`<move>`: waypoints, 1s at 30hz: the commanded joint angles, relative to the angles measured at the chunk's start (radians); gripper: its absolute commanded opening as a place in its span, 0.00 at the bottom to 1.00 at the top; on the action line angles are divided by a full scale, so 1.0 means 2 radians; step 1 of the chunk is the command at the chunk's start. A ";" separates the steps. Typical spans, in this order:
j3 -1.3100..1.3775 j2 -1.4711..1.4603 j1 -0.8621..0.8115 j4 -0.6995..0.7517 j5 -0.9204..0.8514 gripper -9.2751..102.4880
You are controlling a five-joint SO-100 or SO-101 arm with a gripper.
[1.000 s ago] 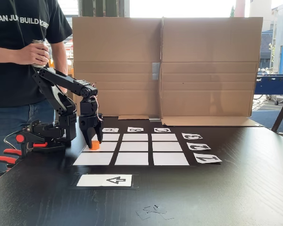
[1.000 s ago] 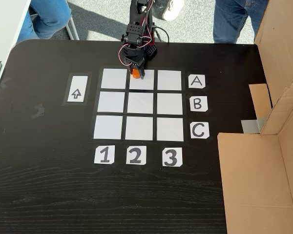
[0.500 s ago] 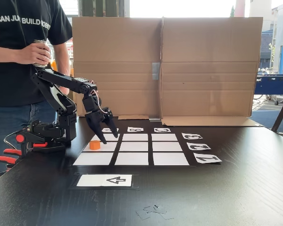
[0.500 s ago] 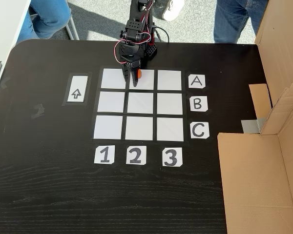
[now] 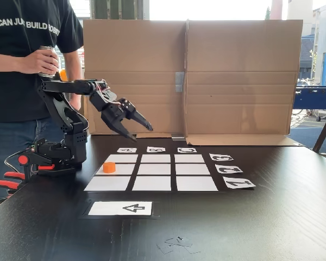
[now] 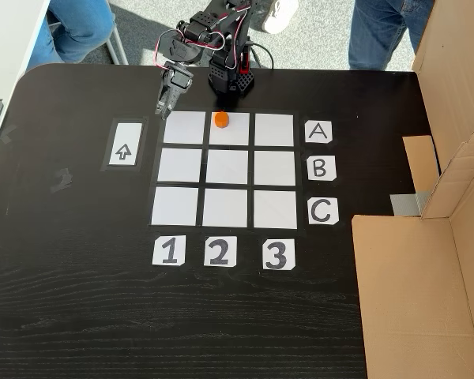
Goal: Pick up the round, orange token and place it in the grid on square A2.
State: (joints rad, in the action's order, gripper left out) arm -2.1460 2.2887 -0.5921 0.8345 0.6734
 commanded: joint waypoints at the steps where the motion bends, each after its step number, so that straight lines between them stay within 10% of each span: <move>1: 0.044 0.021 -0.054 -0.029 0.035 0.29; 18: 0.149 0.044 -0.430 -0.064 0.298 0.25; 21: 0.128 0.060 -0.466 -0.074 0.315 0.09; 30: -0.086 0.198 -0.492 -0.153 0.341 0.09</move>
State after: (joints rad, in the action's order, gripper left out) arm -2.1767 2.5878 -1.5754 0.5768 1.3468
